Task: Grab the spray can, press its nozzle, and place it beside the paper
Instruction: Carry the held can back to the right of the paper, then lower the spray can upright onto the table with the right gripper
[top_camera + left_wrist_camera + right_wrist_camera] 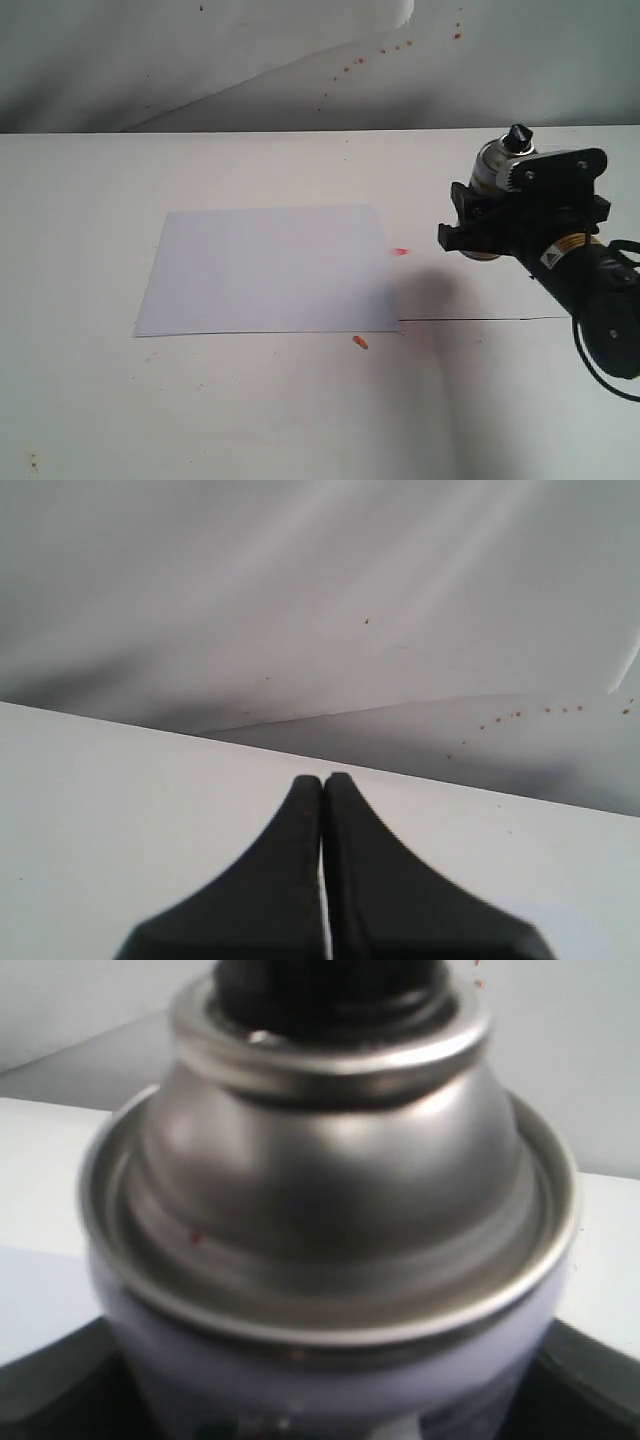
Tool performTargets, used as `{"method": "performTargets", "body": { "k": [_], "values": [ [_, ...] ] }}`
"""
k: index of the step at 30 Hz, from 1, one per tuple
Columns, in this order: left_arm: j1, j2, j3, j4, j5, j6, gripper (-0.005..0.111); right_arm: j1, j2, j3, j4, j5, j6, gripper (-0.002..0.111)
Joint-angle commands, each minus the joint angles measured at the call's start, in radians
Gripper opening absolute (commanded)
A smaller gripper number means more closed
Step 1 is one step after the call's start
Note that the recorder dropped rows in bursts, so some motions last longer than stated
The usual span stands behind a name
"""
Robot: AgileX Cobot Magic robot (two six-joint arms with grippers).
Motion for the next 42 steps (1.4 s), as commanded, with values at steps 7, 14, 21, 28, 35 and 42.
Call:
{"method": "performTargets", "body": {
  "k": [7, 14, 21, 28, 35, 42],
  "values": [
    [-0.001, -0.006, 0.001, -0.003, 0.006, -0.010, 0.000, 0.005, 0.154, -0.266, -0.064, 0.087, 0.047, 0.000],
    [-0.001, -0.006, 0.001, -0.003, 0.015, -0.008, 0.000, 0.002, 0.222, -0.385, -0.067, 0.145, 0.047, 0.000],
    [-0.001, -0.006, 0.001, -0.001, 0.022, -0.006, 0.000, -0.033, 0.284, -0.385, -0.071, 0.127, 0.073, 0.000],
    [-0.001, -0.006, 0.001, -0.001, 0.033, -0.006, 0.000, -0.033, 0.295, -0.385, -0.087, 0.195, 0.073, 0.005],
    [-0.001, -0.006, 0.001, -0.001, 0.058, -0.006, 0.000, -0.033, 0.295, -0.385, -0.031, 0.200, 0.080, 0.087],
    [-0.001, -0.006, 0.001, 0.001, 0.058, -0.004, 0.000, -0.033, 0.251, -0.385, -0.066, 0.328, 0.021, 0.105]
  ]
}}
